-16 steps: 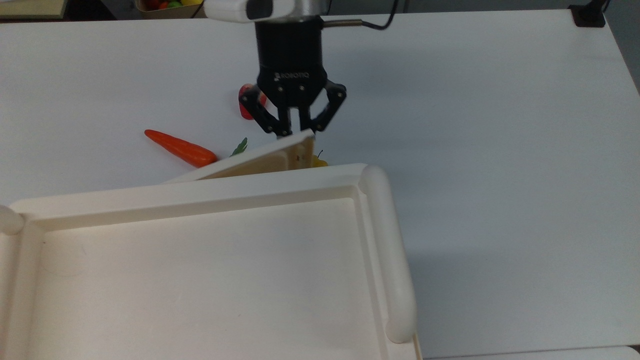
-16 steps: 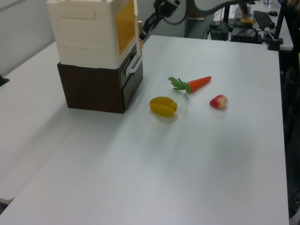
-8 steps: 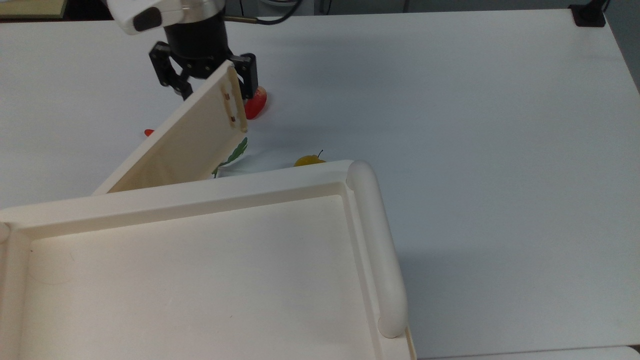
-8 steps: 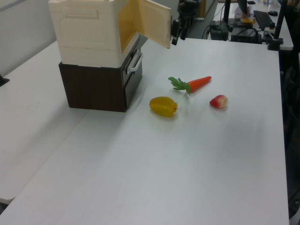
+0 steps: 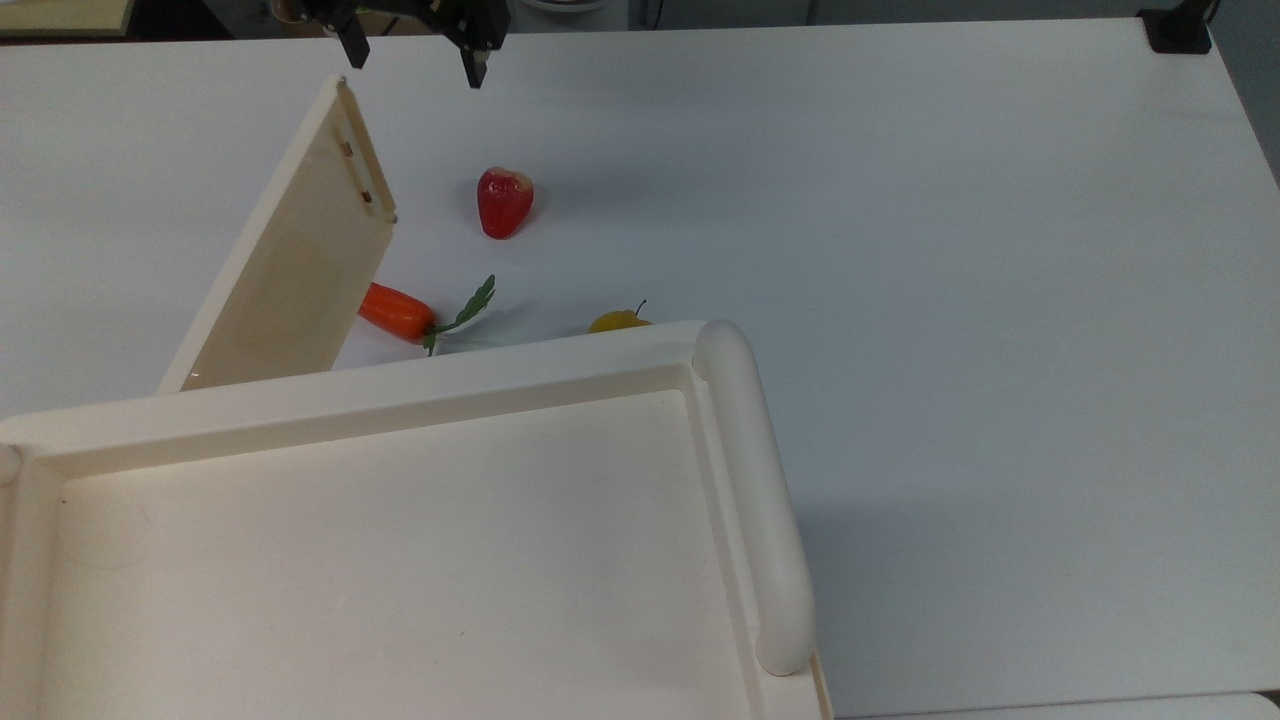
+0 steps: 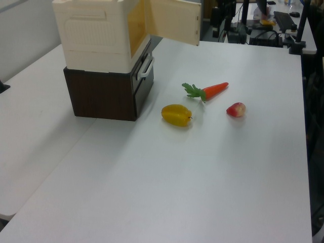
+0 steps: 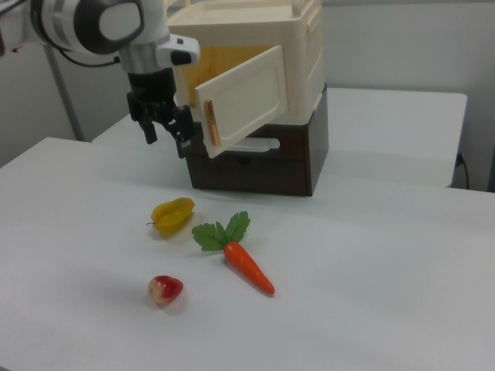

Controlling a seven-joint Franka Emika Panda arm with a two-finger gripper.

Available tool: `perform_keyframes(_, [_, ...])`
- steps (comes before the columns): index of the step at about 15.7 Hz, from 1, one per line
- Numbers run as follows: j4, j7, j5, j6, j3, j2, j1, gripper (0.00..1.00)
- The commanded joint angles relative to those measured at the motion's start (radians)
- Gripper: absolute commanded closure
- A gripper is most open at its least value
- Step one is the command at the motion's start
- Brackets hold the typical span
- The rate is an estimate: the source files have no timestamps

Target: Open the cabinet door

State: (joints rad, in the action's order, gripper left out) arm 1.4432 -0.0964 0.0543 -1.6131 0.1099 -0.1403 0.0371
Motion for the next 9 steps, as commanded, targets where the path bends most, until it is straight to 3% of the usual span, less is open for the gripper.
perform_keyframes(1, [0.037,-0.008,-0.019,0.036,0.002,0.044,0.004,0.0])
perform_keyframes(9, [0.028,0.09,-0.018,0.067,0.002,0.053,-0.032,0.0])
